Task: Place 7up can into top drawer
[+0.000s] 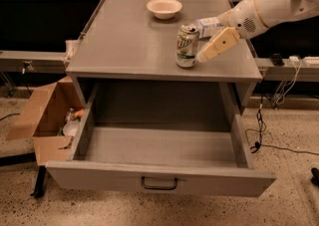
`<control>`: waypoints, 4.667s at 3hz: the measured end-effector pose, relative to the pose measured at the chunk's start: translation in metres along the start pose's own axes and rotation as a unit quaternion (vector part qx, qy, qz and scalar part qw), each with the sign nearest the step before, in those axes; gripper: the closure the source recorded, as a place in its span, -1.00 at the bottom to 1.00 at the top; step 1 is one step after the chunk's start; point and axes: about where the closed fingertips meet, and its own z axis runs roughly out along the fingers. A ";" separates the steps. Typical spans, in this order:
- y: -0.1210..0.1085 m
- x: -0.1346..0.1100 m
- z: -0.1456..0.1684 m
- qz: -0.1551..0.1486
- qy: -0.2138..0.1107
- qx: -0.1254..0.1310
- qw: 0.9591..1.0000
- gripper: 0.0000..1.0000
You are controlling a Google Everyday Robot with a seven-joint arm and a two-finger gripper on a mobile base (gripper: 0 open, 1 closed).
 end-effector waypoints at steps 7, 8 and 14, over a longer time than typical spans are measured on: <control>0.045 -0.068 0.037 -0.069 -0.127 -0.066 0.987 1.00; 0.045 -0.068 0.037 -0.069 -0.127 -0.066 0.987 1.00; 0.172 0.086 0.140 -0.075 -0.089 -0.157 0.981 1.00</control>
Offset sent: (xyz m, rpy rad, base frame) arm 0.0396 0.0358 -0.0274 0.0935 -0.0131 -0.0100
